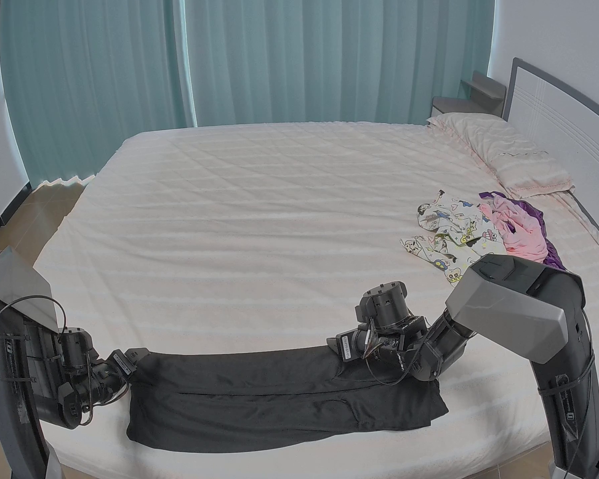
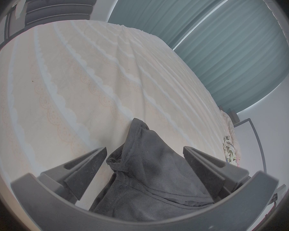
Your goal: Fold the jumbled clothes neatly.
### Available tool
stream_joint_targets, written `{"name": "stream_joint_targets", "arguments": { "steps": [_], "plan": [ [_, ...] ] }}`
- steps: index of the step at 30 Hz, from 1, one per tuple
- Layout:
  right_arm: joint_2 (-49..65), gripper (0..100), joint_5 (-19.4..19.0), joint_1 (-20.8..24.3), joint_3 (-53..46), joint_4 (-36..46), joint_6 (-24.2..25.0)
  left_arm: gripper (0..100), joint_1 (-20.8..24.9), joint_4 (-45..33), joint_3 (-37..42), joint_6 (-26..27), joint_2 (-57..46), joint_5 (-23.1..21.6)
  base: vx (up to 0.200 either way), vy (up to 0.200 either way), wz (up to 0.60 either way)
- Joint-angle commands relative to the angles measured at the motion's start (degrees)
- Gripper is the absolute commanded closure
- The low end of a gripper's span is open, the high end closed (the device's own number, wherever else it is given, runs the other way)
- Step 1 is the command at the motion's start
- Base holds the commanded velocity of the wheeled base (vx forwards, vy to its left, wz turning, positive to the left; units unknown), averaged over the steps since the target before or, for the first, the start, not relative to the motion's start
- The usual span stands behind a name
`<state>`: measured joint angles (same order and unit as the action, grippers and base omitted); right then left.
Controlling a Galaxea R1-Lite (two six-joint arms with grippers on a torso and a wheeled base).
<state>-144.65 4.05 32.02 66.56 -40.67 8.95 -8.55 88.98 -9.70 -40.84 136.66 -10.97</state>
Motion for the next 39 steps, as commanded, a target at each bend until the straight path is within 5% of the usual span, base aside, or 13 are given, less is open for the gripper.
{"name": "stream_joint_targets", "arguments": {
  "steps": [1, 8, 9, 29, 30, 39],
  "plan": [
    [-0.3, 0, 0.1, 0.1, 0.1, 0.4, 0.0, 0, -0.1, 1.0, 0.0, 0.0, 0.1, 0.0, 0.0, 0.0, 0.0],
    [-0.6, 0, 0.1, 0.3, -0.2, 0.5, 0.0, 0, -0.1, 1.0, 0.0, 0.0, 0.1, 0.0, 0.0, 0.0, 0.0],
    [-0.5, 100, 0.1, 0.3, -0.2, 0.5, 0.0, 0, -0.1, 1.0, 0.0, 0.0, 0.1, 0.0, 0.0, 0.0, 0.0],
    [-0.1, 100, 0.3, 0.4, -0.2, 0.2, 0.1, 0, -0.1, 1.0, -0.1, 0.1, 0.2, 0.0, 0.0, 0.0, 0.0],
    [0.0, 0, 0.3, 0.3, -0.4, 0.1, 0.1, 0, -0.1, 1.0, -0.1, 0.1, 0.2, 0.0, 0.0, 0.0, 0.0],
    [1.3, 0, 0.3, -1.2, -1.0, -0.3, 0.4, 0, -0.1, 1.0, -0.1, 0.1, 0.2, 0.0, 0.0, 0.0, 0.0]
  ]
}}
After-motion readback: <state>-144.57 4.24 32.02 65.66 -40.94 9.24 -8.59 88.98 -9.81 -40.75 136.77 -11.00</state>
